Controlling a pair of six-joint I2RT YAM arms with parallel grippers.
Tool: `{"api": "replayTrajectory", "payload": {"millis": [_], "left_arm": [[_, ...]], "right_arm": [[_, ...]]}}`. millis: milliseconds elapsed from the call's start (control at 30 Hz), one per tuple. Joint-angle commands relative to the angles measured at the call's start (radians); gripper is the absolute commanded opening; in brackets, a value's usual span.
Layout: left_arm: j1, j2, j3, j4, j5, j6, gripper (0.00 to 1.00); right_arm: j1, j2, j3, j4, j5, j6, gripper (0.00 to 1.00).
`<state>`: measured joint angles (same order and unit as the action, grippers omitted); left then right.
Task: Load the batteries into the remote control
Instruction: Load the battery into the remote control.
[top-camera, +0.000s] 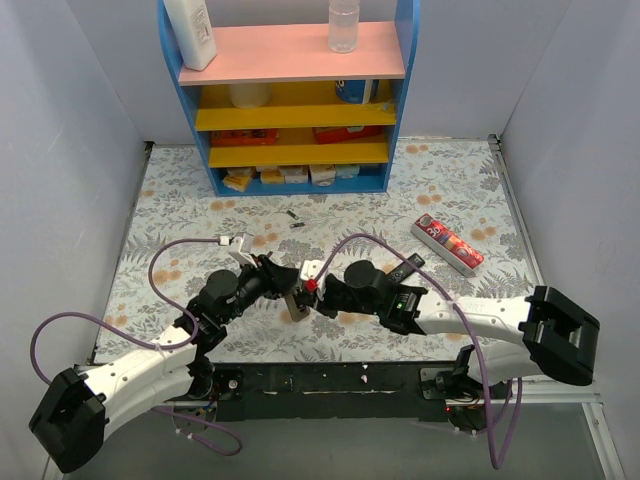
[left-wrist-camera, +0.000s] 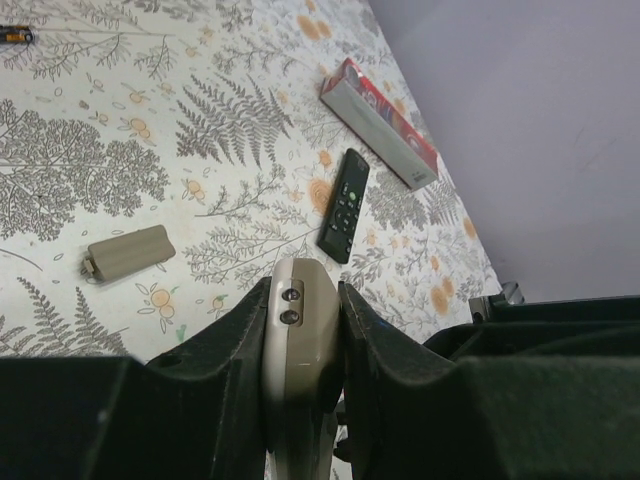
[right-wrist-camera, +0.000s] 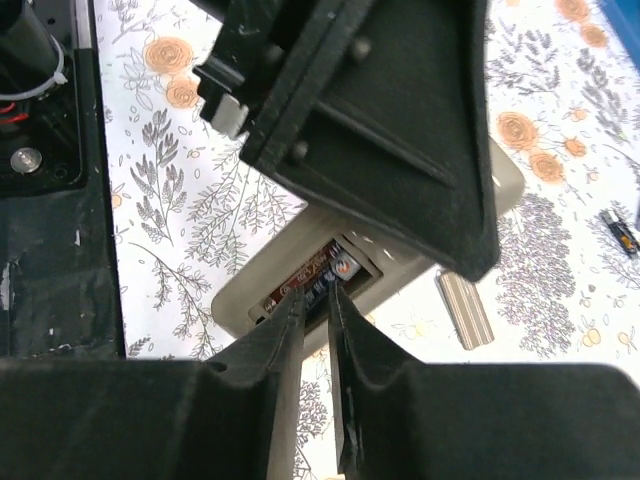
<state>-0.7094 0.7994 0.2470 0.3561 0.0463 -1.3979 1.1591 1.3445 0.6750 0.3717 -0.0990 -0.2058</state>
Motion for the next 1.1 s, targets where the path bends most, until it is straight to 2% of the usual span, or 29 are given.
{"api": "replayTrajectory", "payload": {"millis": [0,200,300,500,833,1067], "left_arm": [[-0.013,-0.058,-0.034,0.101,-0.034,-0.039,0.00],[-0.013,-0.065,-0.048,0.098,-0.092,-0.038,0.00],[-0.013,-0.062,-0.051,0.103,-0.097,-0.039,0.00],[-0.013,-0.062,-0.052,0.106,-0.097,-0.044,0.00],[-0.013,-0.062,-0.054,0.106,-0.106,-0.043,0.00],[-0.013,-0.066,-0.057,0.104,-0.111,-0.041,0.00]], "right_arm": [[-0.012,-0.093,-0.049,0.015,0.145,0.114,0.28],[-0.010,-0.165,-0.054,0.010,0.217,0.227,0.52],[-0.012,-0.145,-0.025,-0.017,0.214,0.268,0.56],[-0.009,-0.082,0.009,-0.013,0.179,0.342,0.60],[0.002,-0.018,0.041,0.027,0.145,0.390,0.60],[0.013,0.019,0.064,0.030,0.189,0.414,0.61]]}}
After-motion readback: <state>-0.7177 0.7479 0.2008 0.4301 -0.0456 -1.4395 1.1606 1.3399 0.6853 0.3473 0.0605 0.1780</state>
